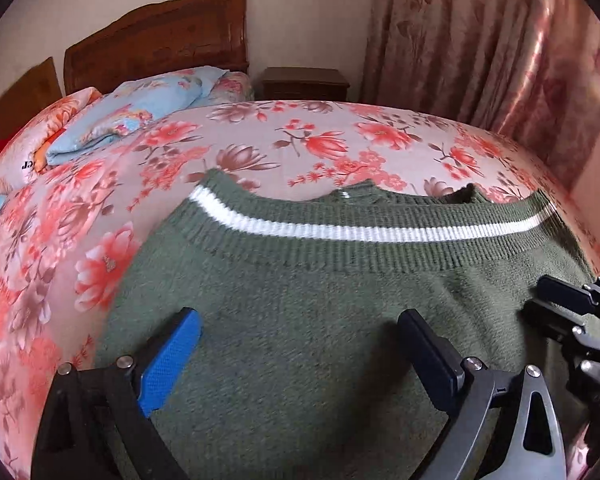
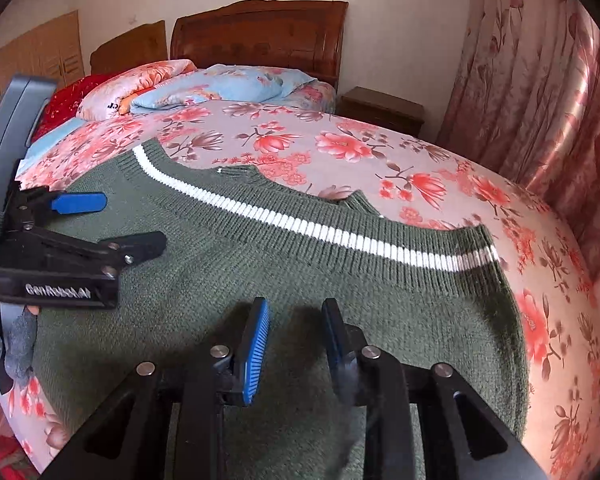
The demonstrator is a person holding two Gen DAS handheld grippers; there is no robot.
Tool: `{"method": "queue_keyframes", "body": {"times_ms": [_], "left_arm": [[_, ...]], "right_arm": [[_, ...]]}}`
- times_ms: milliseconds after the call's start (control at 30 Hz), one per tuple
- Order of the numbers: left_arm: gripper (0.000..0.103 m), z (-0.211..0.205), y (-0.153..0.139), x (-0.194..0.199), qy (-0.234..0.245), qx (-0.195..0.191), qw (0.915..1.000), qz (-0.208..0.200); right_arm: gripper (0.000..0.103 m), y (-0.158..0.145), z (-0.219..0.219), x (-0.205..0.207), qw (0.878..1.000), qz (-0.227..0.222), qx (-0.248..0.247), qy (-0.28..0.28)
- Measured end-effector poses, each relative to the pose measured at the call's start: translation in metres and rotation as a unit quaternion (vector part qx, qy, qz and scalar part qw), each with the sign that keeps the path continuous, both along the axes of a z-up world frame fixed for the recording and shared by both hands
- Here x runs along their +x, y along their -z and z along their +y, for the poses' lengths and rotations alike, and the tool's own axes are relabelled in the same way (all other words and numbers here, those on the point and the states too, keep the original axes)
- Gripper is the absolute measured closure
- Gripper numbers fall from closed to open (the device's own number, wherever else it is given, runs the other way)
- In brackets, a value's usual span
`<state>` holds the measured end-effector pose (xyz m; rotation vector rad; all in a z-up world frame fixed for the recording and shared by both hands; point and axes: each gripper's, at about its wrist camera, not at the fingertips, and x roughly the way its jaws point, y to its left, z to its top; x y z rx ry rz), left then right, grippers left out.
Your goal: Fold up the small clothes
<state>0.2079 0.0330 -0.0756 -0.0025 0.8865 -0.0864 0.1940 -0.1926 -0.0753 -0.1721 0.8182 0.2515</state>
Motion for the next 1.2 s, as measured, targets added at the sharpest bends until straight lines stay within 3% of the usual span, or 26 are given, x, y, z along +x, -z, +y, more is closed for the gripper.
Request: {"method": "queue_keyframes", "body": {"times_ms": [133, 200, 300, 467, 600, 900, 1000, 1100, 1200], "left_arm": [[0.000, 0.008, -0.002, -0.022, 0.007, 0.039, 0.9990, -0.021], [0.000, 0.009, -0.005, -0.029, -0.005, 0.029, 0.9994, -0.018], [0.000, 0.002, -0.014, -0.044, 0.004, 0.013, 0.9995, -0.028], [0.000, -0.021, -0.003, -0.064, 0.040, 0.052, 0.9976, -0.024], [0.000, -0.009, 0.003, -0.074, 0.034, 0.031, 0.9986, -0.025], [0.000, -0.004, 0.002, -0.081, 0.028, 0.035, 0.9986, -0.027], [0.000, -0.006, -0.003, -0.086, 0.020, 0.031, 0.9990, -0.024], [0.000, -0.015, -0.007, -0.098, 0.038, 0.018, 0.9985, -0.035], [0.000, -0.026, -0.002, -0.106, 0.057, 0.036, 0.9971, -0.036]], "right_arm": [[0.070, 0.001, -0.049, -0.011, 0.998, 0.010, 0.052, 0.025], [0.070, -0.001, -0.063, -0.016, 0.997, 0.012, 0.064, 0.047], [0.070, -0.008, -0.057, -0.028, 0.997, 0.003, 0.050, 0.066], [0.070, -0.009, -0.014, -0.054, 0.999, -0.006, 0.045, -0.014], [0.070, 0.006, -0.007, -0.072, 0.999, -0.021, 0.012, -0.041], [0.070, -0.001, -0.057, -0.091, 0.999, -0.007, 0.024, 0.025], [0.070, -0.009, -0.046, -0.097, 0.999, -0.014, 0.016, 0.032], [0.070, -0.017, -0.017, -0.105, 0.999, -0.030, 0.026, -0.014], [0.070, -0.008, 0.015, -0.108, 0.998, -0.032, 0.000, -0.058]]}}
